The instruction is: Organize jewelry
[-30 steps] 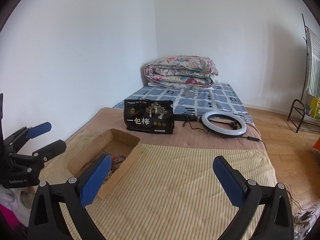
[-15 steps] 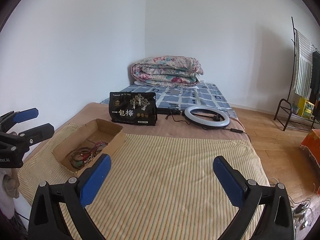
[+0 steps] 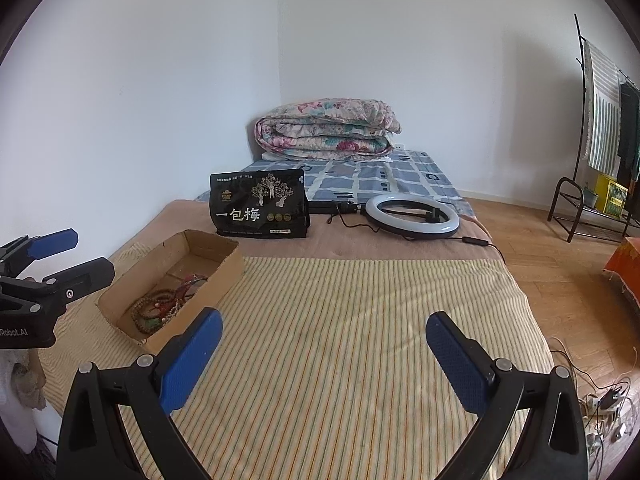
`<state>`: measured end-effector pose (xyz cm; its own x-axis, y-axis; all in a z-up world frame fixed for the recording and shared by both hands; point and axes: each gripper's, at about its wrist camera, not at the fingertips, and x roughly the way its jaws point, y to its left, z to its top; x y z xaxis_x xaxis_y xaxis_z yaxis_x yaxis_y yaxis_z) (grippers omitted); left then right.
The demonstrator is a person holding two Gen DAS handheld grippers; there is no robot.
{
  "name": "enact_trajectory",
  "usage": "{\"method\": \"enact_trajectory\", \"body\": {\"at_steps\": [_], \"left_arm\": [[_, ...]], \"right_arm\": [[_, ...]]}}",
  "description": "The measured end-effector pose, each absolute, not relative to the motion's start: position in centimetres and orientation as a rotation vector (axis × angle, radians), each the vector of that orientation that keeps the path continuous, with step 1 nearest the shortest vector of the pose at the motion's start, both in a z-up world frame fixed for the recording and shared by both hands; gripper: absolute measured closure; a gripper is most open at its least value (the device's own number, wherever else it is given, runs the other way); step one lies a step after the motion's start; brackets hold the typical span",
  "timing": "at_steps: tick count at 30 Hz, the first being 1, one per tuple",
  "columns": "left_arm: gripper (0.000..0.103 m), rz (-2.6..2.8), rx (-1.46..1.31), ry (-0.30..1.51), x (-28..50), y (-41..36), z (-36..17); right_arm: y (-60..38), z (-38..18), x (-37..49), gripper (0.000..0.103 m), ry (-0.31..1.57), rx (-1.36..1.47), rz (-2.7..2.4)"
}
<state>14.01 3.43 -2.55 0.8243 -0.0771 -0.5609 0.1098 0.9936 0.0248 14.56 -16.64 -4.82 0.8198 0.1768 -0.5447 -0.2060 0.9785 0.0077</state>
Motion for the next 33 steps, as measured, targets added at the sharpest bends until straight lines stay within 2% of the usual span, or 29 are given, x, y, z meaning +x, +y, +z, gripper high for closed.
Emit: {"method": "enact_trajectory", "body": {"at_steps": [33], "left_arm": [[0.0,-0.109,0.035,0.598,14.33,3.14,-2.74]], "right_arm": [[-16.76,-5.45,15.25,0.0,0.606,-0.074,0.201]]}}
